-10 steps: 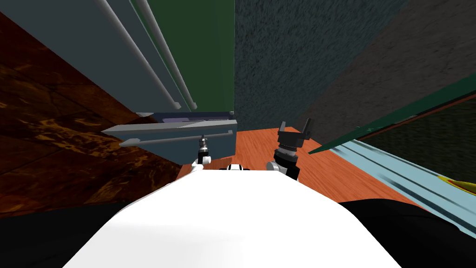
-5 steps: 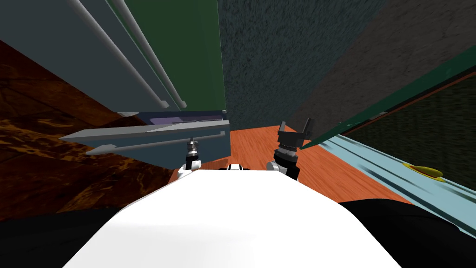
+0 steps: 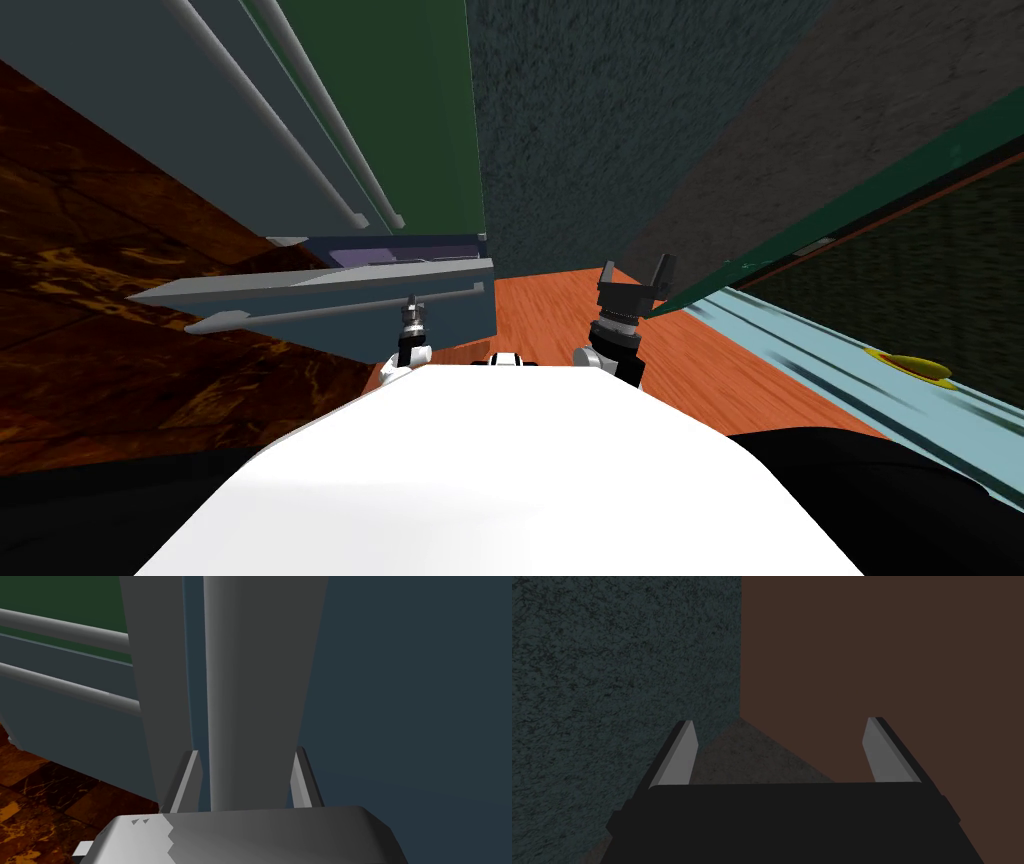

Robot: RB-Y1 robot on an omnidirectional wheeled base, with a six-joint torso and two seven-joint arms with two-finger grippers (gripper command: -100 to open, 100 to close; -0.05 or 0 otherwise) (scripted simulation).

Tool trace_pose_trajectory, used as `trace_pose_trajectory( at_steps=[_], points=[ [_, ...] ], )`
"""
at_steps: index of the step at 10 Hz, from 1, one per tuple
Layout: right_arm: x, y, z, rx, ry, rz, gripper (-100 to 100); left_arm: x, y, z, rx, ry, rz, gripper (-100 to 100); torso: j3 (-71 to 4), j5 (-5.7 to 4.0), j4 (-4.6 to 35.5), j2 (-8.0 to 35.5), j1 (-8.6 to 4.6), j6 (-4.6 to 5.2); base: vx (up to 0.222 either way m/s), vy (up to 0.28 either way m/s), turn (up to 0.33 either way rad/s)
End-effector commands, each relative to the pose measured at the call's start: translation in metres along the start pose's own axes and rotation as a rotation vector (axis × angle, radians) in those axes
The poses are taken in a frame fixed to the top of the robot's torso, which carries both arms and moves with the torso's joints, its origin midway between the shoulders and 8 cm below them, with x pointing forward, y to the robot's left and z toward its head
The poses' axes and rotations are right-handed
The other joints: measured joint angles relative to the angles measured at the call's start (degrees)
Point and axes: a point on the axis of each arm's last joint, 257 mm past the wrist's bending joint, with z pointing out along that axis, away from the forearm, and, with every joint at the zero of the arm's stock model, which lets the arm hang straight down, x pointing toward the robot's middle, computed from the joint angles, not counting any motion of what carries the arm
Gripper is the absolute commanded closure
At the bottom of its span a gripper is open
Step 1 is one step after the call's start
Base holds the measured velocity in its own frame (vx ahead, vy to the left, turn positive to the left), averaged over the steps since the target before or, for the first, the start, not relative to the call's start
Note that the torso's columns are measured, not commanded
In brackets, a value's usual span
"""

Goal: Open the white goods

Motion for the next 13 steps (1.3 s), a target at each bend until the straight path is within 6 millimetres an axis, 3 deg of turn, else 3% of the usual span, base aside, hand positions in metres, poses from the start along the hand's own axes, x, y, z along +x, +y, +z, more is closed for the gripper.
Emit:
trace_pose_trajectory(
  at_steps=[1, 6, 7, 8, 13],
  points=[
    [0.0, 0.0, 0.0, 0.0, 0.0, 0.0, 0, -0.006, -0.007, 0.022, -0.001, 0.0, -0.002, -100, -0.21, 0.06, -0.15, -0.4, 0.12, -0.03, -0.061, -0.042, 0.009],
    [0.0, 0.0, 0.0, 0.0, 0.0, 0.0, 0, -0.016, -0.024, 0.065, -0.002, -0.003, -0.008, -100, -0.03, -0.1, 0.07, -0.05, 0.02, -0.1, -0.043, -0.03, -0.003],
    [0.0, 0.0, 0.0, 0.0, 0.0, 0.0, 0, -0.015, -0.013, 0.056, -0.022, -0.006, -0.006, -100, 0.03, -0.19, 0.17, 0.06, -0.06, -0.17, -0.014, -0.014, 0.001],
    [0.0, 0.0, 0.0, 0.0, 0.0, 0.0, 0, -0.016, -0.011, 0.055, -0.031, -0.009, -0.007, 0, -0.01, -0.12, 0.09, -0.04, 0.0, -0.13, 0.0, 0.0, 0.0],
    [0.0, 0.0, 0.0, 0.0, 0.0, 0.0, 0, -0.018, -0.001, 0.048, -0.057, -0.016, -0.006, 0, -0.24, 0.13, -0.2, -0.43, 0.27, -0.08, 0.0, 0.0, 0.0]
  ],
)
